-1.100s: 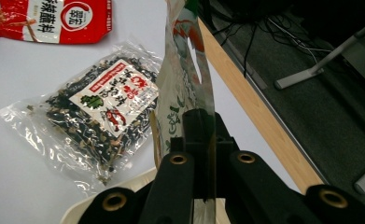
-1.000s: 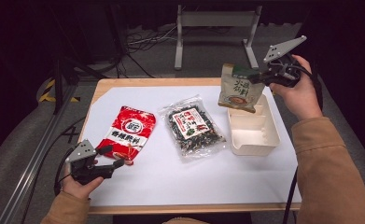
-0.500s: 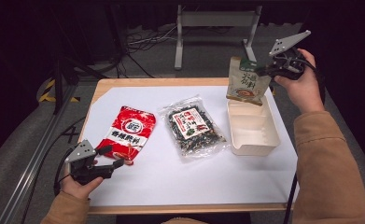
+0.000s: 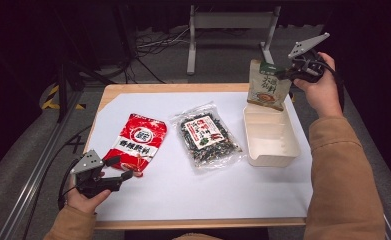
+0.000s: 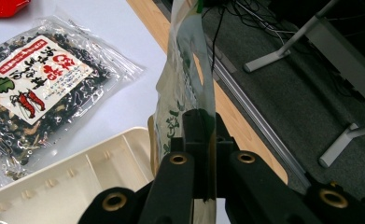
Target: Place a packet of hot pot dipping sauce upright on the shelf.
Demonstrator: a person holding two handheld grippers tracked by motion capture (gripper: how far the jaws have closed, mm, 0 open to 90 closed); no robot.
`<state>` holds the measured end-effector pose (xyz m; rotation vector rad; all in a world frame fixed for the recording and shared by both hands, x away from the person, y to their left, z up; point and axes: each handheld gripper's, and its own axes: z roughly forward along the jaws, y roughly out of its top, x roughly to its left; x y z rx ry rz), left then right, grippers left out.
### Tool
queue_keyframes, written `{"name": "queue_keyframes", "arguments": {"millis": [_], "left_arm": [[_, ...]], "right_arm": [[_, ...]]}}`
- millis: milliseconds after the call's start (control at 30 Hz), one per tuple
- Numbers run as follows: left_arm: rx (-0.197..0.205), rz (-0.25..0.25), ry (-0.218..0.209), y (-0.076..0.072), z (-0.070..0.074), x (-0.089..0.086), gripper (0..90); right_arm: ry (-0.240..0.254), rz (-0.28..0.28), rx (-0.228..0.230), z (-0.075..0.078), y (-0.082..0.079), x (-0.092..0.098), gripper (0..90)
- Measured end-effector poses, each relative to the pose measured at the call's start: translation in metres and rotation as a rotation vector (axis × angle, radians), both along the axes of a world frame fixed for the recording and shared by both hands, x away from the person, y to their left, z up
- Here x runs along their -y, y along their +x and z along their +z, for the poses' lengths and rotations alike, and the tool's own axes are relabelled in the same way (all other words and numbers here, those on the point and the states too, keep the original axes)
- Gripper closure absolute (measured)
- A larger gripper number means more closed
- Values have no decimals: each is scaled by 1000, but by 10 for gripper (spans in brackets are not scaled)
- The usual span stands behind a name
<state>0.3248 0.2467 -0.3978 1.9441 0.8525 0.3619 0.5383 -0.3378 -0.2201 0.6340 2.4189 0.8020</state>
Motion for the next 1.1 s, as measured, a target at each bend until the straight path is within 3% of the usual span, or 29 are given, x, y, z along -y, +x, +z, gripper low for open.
{"name": "queue_keyframes", "arguments": {"millis": [500, 667, 1100], "left_arm": [[1, -3, 4, 1, 0, 1, 302], [-5, -1, -1, 1, 0, 1, 302], [-4, -5, -4, 1, 0, 3, 302]], "right_arm": [[-71, 3, -17, -12, 6, -1, 900], [-53, -7, -25, -18, 7, -1, 900], [-77, 46, -59, -34, 10, -13, 900]]}}
